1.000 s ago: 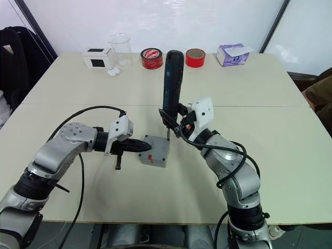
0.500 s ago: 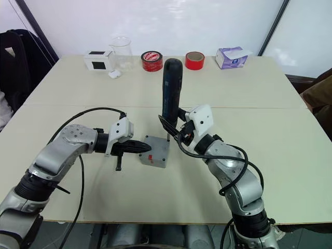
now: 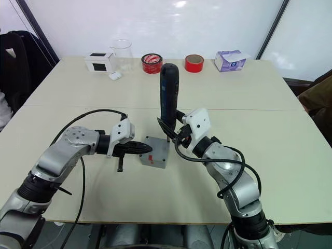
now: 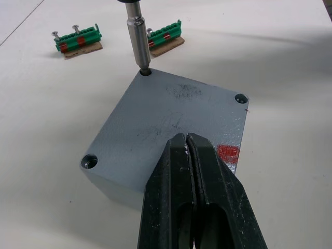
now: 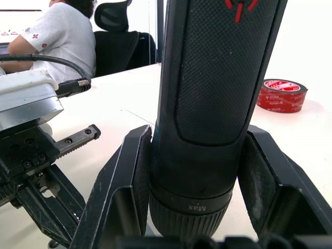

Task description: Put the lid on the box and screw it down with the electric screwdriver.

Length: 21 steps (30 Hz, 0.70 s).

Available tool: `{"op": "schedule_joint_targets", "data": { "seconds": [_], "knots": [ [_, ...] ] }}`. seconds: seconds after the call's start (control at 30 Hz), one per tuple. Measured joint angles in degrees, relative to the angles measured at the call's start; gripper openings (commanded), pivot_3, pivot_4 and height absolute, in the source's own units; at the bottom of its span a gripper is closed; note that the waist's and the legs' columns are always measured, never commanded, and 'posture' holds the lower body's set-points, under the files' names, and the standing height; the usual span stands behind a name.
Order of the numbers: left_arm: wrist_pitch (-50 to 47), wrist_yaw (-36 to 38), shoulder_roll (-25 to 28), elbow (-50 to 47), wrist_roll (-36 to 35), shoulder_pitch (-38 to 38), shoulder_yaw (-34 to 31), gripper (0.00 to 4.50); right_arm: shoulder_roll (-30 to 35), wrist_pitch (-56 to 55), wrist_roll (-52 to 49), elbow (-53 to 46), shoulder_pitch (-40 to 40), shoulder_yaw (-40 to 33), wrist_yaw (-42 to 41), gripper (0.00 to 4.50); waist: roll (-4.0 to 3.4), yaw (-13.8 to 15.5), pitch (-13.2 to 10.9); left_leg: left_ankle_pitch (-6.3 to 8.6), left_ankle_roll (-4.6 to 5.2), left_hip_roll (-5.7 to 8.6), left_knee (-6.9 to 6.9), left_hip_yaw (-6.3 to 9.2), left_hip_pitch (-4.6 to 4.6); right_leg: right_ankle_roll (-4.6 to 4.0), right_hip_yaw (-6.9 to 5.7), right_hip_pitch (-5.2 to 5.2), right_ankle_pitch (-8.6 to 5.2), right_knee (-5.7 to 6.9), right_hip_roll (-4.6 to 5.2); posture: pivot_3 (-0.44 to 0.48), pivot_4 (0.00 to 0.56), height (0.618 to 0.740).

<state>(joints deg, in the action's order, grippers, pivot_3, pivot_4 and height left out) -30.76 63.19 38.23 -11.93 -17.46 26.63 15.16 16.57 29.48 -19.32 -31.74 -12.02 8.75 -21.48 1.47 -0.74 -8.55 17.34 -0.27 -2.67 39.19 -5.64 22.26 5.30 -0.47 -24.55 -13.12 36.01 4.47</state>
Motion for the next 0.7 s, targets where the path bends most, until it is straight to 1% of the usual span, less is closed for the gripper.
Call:
{"op": "schedule_joint_targets", "data": {
  "seconds": [0.5,0.63,0.7],
  "knots": [
    [0.24,-0.15,-1.17,0.22,0.69,0.01,0.00,0.00,-0.10,0.32,-0.80,0.61,-1.31,-0.94,-0.54,1.79,0.00,0.04,0.00,0.00,0.00,0.00,0.00,0.15,0.00,-0.10,0.00,0.00,-0.06,0.00,0.00,0.000,0.150,0.740],
    [0.28,-0.48,-2.25,0.54,0.71,0.01,0.00,0.00,0.48,5.76,-4.71,0.42,-4.58,-3.71,-0.88,1.79,-0.04,0.03,-0.06,0.00,0.00,-0.02,0.00,0.15,0.04,-0.10,0.00,-0.03,-0.06,-0.01,0.02,0.000,0.150,0.740],
    [0.10,-0.93,-2.92,0.55,0.52,0.00,-0.15,0.00,1.36,11.16,-8.75,0.60,-8.03,-6.42,-0.74,1.79,-0.14,0.10,-0.19,0.00,0.00,-0.01,0.00,0.17,0.16,-0.10,-0.02,-0.13,-0.05,0.00,0.05,0.000,0.150,0.740]
  ]
}}
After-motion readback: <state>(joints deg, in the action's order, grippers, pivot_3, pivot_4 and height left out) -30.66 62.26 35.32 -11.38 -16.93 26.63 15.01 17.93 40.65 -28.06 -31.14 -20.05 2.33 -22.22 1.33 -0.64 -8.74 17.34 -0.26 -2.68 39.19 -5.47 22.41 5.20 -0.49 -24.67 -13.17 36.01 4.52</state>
